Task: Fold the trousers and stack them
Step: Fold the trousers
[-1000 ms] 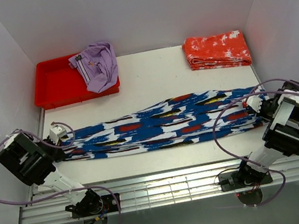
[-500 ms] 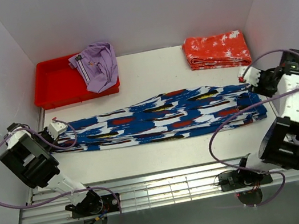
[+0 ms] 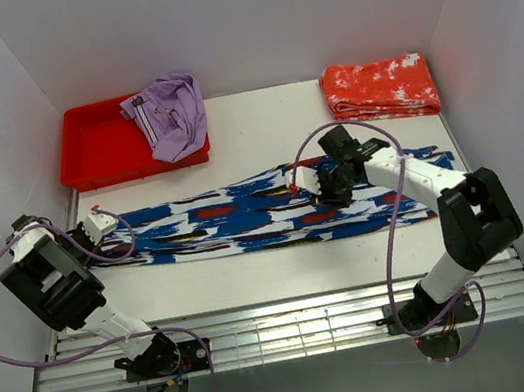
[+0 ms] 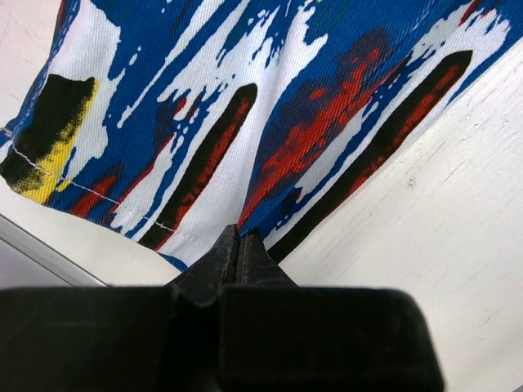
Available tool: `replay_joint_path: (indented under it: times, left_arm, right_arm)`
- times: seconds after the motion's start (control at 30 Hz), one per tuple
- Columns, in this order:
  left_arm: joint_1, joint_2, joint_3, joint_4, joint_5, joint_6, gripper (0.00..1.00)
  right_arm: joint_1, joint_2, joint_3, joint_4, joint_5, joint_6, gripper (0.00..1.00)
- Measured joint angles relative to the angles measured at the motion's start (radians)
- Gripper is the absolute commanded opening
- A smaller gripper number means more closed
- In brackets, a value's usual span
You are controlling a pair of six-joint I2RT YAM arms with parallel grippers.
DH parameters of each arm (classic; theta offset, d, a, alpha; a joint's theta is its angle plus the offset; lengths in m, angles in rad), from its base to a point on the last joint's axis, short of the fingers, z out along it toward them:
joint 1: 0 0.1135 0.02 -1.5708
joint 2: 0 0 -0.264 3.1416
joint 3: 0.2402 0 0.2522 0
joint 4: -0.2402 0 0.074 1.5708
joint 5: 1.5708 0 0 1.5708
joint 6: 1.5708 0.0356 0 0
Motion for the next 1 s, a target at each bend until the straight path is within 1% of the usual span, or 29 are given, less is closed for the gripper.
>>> replay_joint_path:
  times: [0.17,0.33,0.47,0.7,0.8,1.0]
  left_arm:
    - [0.000,-0.003,0.000,-0.003,0.002,-0.007,0.06]
    - [0.000,-0.003,0.000,-0.003,0.005,-0.011,0.06]
    - [0.000,-0.003,0.000,-0.003,0.005,-0.014,0.07]
    - [0.000,-0.003,0.000,-0.003,0.008,-0.021,0.13]
    - [0.000,-0.003,0.000,-0.003,0.008,-0.022,0.14]
    - [0.000,-0.003,0.000,-0.003,0.008,-0.022,0.12]
  right_arm:
    - [0.134,0.094,0.005,0.050,0.061,0.111,0.46]
    - [0.218,0.109,0.004,0.069,0.082,0.161,0.45]
    - [0.237,0.111,0.001,0.076,0.093,0.172,0.48]
    - [0.244,0.146,-0.026,0.113,0.123,0.183,0.49]
    - [0.249,0.166,-0.047,0.122,0.134,0.183,0.49]
    - [0.256,0.167,-0.058,0.129,0.145,0.183,0.46]
